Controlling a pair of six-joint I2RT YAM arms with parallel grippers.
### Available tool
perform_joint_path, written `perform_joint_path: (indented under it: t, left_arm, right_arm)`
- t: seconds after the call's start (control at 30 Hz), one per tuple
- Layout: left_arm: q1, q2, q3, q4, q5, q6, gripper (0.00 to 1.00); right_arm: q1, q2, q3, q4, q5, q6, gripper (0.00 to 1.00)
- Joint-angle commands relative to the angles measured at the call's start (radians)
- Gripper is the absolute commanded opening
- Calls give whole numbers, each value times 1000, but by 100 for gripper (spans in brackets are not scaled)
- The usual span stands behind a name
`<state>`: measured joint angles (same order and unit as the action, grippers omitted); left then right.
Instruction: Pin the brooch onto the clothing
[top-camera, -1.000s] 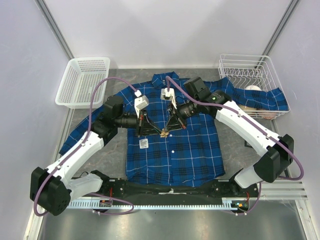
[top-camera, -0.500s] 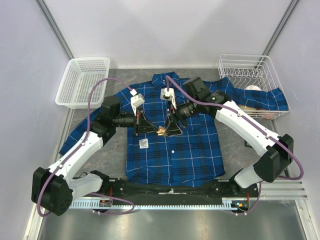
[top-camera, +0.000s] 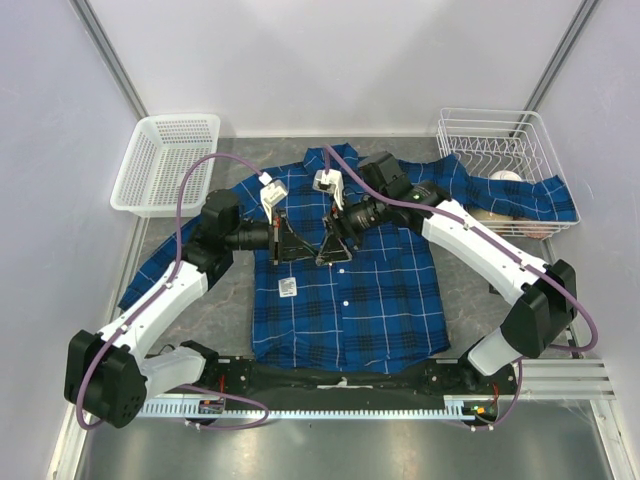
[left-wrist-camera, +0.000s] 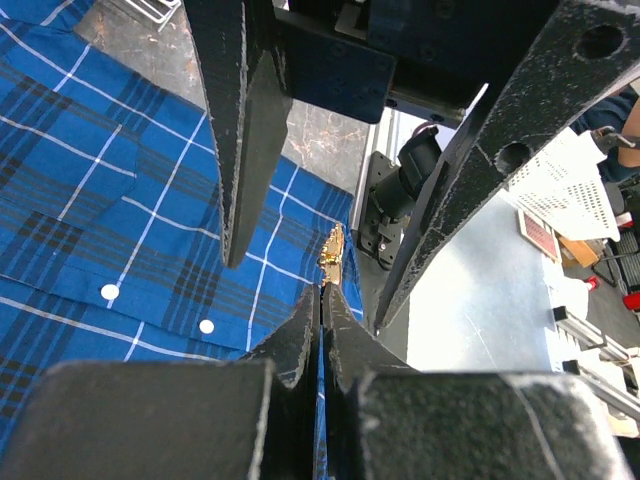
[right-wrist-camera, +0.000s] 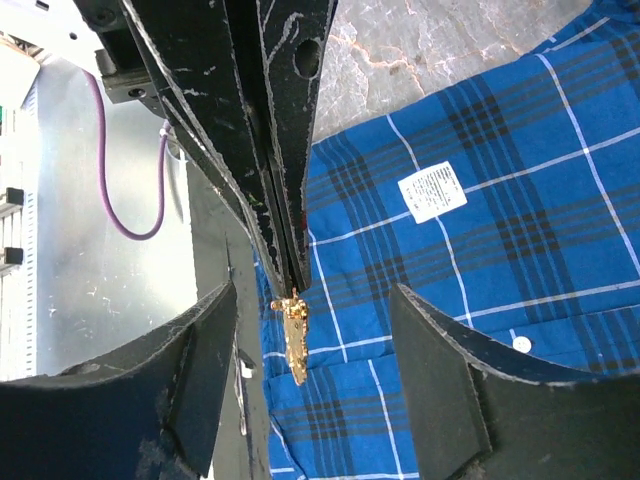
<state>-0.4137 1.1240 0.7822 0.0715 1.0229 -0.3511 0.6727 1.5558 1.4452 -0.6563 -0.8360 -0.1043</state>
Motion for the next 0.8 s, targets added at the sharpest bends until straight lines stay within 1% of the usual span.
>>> perform_joint_path:
  t: [0.0,0.07,0.1,0.17,0.2,0.33,0.4,0.5,0.77]
  left_arm:
    - [6,-1,3,70,-10,-77,2]
    - [6,-3,2,70,-10,-77,2]
    - [6,-3,0,70,-10,-77,2]
    - [6,-4,0,67,-9,-77,2]
    - [6,-6,2,65,-7,-75,2]
    - [13,-6,5,54,-3,-72,2]
    - [18,-6,5,54,0,-68,2]
    - [19,-6,6,44,8,-60,2]
    - [21,-3,3,17,14,-25,2]
  right_arm:
    - [14,3,6,46,3,22,65]
    - [14,4,3,46,9,18,61]
    - [14,4,4,44,9,18,56]
    - [14,6,1,43,15,18,50]
    - [13,4,-2,41,21,12,45]
    - [14,0,-11,21,38,-15,39]
    - [13,-3,-16,12,46,-28,36]
    - [13,-8,-17,-8,49,-51,35]
    - [-1,-19,14,-60,35,-109,35]
